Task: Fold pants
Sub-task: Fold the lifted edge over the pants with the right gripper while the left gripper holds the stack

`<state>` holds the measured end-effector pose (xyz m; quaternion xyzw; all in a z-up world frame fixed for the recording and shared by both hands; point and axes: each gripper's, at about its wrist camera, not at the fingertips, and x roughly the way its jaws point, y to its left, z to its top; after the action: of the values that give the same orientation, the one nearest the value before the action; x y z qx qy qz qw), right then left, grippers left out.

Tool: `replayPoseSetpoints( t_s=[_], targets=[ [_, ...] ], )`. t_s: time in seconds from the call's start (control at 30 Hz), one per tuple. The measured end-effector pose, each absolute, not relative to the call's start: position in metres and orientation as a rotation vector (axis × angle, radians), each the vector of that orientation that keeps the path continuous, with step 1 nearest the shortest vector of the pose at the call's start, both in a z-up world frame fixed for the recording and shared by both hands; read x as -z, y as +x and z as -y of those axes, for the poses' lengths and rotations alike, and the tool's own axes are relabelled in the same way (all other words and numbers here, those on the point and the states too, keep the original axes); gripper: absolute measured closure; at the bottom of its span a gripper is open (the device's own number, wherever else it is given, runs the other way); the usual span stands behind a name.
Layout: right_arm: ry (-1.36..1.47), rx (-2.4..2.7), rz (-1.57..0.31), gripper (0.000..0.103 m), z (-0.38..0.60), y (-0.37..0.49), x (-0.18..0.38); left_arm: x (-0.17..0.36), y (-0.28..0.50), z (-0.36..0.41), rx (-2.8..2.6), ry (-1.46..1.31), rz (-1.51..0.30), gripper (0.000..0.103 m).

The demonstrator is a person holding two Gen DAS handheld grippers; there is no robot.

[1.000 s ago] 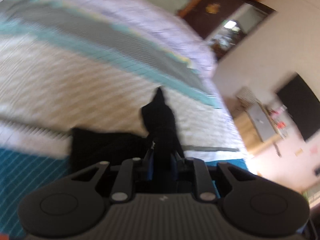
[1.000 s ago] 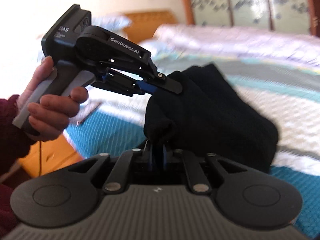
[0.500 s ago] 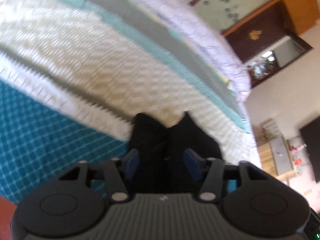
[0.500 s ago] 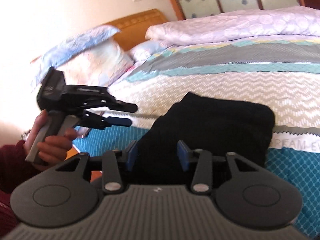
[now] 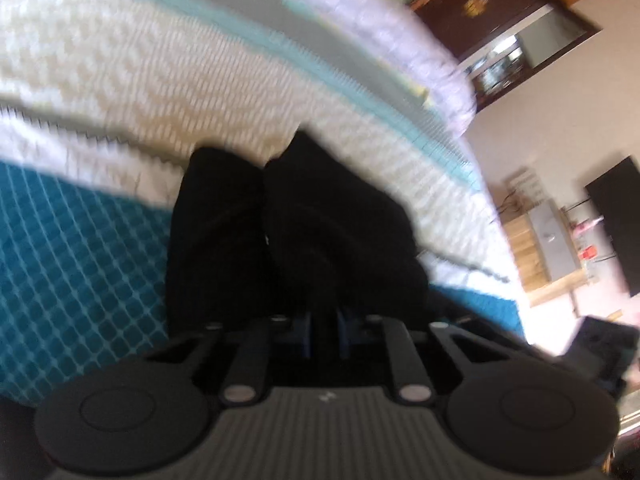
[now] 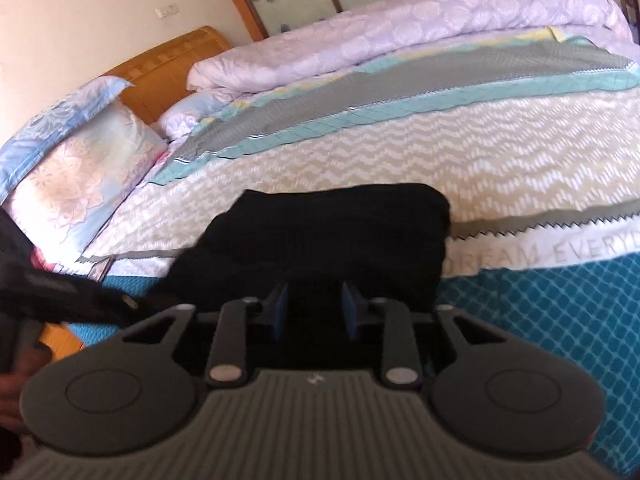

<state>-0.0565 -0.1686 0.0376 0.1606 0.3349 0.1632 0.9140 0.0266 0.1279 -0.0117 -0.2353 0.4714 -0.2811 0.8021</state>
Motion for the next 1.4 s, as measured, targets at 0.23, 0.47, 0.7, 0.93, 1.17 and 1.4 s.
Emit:
replayPoseSetpoints(
  t_s=[0.23, 0.47, 0.7, 0.93, 1.17, 1.4],
  targets=[
    [0.291, -0.458, -0.656, 0.07, 0.132, -0.06, -0.042, -0.012, -0.008, -0.162, 0.524, -0.45, -0.932, 0.092],
    [0.199, -0.426, -0.675, 0.07, 0.121, -0.057, -0.038, 0.041, 0.003, -0.163, 0.419, -0.556, -1.067, 0.075],
    [0.242, -0.432, -0.577, 0.069, 0.143, -0.044, -0.066, -0.015, -0.006, -0.182, 0.404, -0.503, -0.901, 0.066],
    [0.302, -0.373, -0.674, 0.073, 0.145, 0.01, -0.048, -0.033, 0.004, -0.129, 0.562, -0.423, -0.859, 0.065],
    [0.347, -0.357, -0.842, 0.069, 0.135, 0.045, 0.001, 0.027, 0.006, -0.104, 0.527, -0.318, -1.021, 0.068],
    [0.328, -0.354, -0.804, 0.069, 0.137, 0.033, -0.007, 0.02, -0.01, -0.11, 0.519, -0.334, -1.007, 0.069]
  ],
)
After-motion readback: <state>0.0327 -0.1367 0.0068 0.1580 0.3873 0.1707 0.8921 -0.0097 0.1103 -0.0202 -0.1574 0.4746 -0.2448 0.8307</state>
